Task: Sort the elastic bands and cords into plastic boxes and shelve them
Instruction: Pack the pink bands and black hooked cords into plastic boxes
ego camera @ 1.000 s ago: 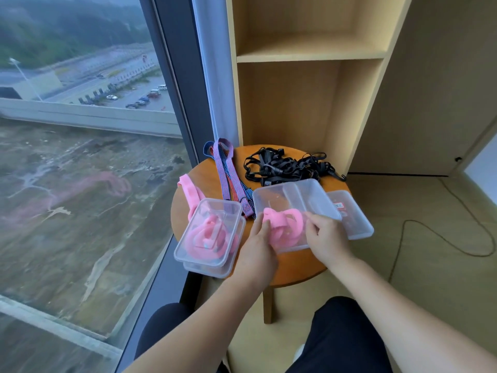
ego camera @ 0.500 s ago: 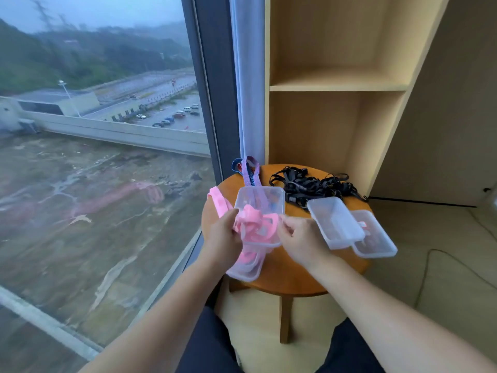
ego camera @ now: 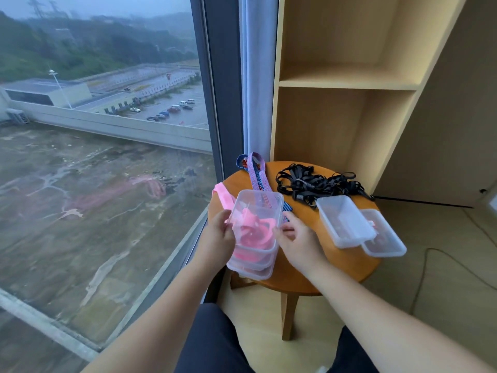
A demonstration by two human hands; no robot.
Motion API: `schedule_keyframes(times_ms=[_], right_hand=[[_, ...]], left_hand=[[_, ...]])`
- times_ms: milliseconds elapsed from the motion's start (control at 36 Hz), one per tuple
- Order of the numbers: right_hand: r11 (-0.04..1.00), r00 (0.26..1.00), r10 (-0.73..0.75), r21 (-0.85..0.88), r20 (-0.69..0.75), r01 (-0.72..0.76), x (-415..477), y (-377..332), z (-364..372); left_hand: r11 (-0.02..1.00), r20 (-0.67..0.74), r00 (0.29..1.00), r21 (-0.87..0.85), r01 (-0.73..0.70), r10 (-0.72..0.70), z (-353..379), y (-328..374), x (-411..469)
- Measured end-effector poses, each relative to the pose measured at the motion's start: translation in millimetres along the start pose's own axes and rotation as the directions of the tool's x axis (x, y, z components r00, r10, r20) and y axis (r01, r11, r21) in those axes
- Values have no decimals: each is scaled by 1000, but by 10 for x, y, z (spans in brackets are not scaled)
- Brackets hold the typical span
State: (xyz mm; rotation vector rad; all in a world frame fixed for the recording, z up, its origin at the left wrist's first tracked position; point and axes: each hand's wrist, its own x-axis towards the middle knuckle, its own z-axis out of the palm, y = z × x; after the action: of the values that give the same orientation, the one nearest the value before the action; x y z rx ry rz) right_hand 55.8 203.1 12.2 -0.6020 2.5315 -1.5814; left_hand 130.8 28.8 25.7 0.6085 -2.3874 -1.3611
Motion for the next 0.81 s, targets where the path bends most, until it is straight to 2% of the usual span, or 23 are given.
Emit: schedule_keyframes(times_ms=[83,167,222,278,361,444,583,806], right_hand=[[978,983,170,109,62,-176,28,18,48],[882,924,319,291,212,-371,51,47,130],[799,869,401,352,290,-487,70,66,185],[761,836,442,356,325,-542,97,107,227],[748,844,403,405,353,-526,145,165,261],[751,865,338,448,371,-486,181,186,253],[680,829,404,479,388,-555,180,223,323],[747,885,386,474,262,-466,251,209,237]], left_hand=[[972,40,989,-183,146,-141,-30,-42,59],[886,223,939,-328,327,-263,-59,-139,131],[830,332,882,-340,443,-335,-59,-203,172],[806,400,838,-311,504,-370,-53,-246,185],[778,464,801,-309,548,-380,-33,-309,224],[747,465,789,-333,575,-400,5,-294,243],[666,514,748,-385,639,-421,53,-269,280],[721,461,800,-391,572,-385,180,-190,324]])
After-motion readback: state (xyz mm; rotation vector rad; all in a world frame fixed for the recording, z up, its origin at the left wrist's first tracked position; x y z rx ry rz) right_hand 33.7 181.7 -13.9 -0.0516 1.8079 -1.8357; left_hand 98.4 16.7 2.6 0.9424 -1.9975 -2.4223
